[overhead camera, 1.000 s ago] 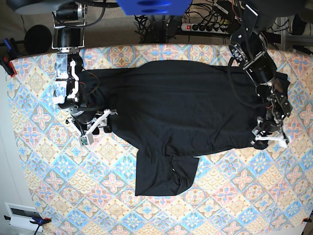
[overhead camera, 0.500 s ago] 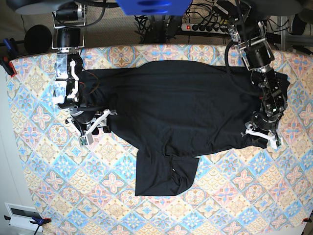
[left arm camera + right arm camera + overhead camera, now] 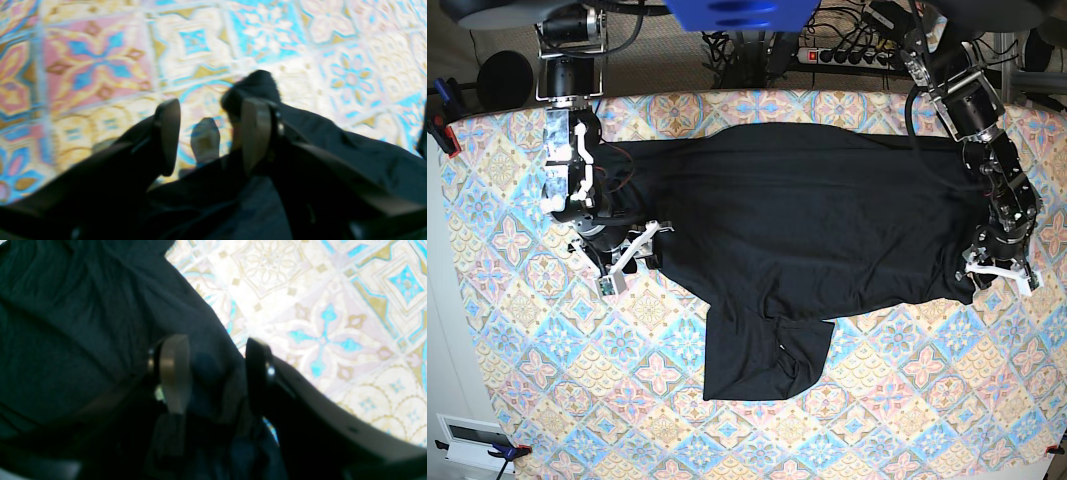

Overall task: Layout the t-shirt on the table in an organized manner, then fold the t-shirt properly
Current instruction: 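Drag the shirt corner with the left gripper toward the shirt's middle, then fold the held edge with both grippers over the shirt body toward the hem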

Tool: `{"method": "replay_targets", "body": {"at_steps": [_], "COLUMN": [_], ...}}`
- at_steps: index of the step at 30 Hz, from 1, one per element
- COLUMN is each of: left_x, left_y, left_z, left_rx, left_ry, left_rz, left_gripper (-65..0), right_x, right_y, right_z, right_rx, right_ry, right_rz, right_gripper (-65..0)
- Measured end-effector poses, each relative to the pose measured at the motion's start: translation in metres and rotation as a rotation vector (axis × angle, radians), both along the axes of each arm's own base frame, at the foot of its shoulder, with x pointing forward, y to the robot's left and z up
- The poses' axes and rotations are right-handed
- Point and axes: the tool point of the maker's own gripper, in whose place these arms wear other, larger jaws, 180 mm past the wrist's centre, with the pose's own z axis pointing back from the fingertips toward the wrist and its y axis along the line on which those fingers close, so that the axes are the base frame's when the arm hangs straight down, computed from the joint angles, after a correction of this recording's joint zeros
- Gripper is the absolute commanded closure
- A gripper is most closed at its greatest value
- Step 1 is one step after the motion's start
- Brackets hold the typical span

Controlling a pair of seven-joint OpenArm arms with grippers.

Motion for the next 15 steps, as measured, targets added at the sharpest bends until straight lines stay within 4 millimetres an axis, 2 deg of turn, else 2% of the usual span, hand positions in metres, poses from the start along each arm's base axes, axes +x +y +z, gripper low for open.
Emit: {"method": "replay_targets", "body": {"at_steps": [5, 11, 13, 15], "left_x": [0.004, 0.000, -0.004, -0.007], "left_y": [-0.025, -0.040, -0.040, -0.039], "left_z": [-0.012, -0.038, -0.045, -0.048], "left_rx": [-0.053, -0.109, -0.118, -0.118], "left_ry": [0.005, 0.057, 0.078, 0.082], "left_rz": [-0.015, -0.020, -0.015, -0.015], "left_gripper": [-28.5, -28.5, -28.1, -25.2], "right_x": [-0.001, -0.009, -0.003, 0.014], "right_y": [0.001, 0.030, 0.028, 0.024], "right_z": [0.000, -0.014, -0.013, -0.001], "right_rx": [-0.003, 0.000, -0.005, -0.011], "right_ry": [0.000, 0.041, 0.045, 0.008], "right_rz": [0.008, 0.092, 0.090, 0.078], "right_gripper": [-26.6, -26.6, -26.6, -26.6]}}
